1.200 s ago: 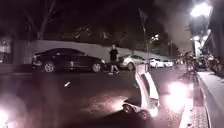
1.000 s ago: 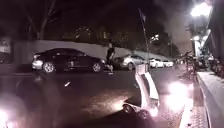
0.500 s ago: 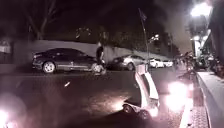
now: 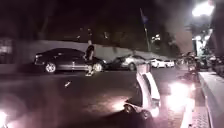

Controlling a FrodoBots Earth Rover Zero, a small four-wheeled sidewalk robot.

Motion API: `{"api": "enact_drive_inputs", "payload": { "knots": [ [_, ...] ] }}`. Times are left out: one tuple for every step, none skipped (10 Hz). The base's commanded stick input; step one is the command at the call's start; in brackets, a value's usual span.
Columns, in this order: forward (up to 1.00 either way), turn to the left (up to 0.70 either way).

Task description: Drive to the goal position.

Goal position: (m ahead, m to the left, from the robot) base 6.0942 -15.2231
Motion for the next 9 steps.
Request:
{"api": "enact_drive_inputs", "payload": {
  "knots": [
    [0.0,0.45],
    [0.0,0.45],
    [0.0,0.45],
    [0.0,0.45],
    [0.0,0.45],
    [0.0,0.45],
    [0.0,0.17],
    [0.0,0.0],
    [0.0,0.0]
  ]
}}
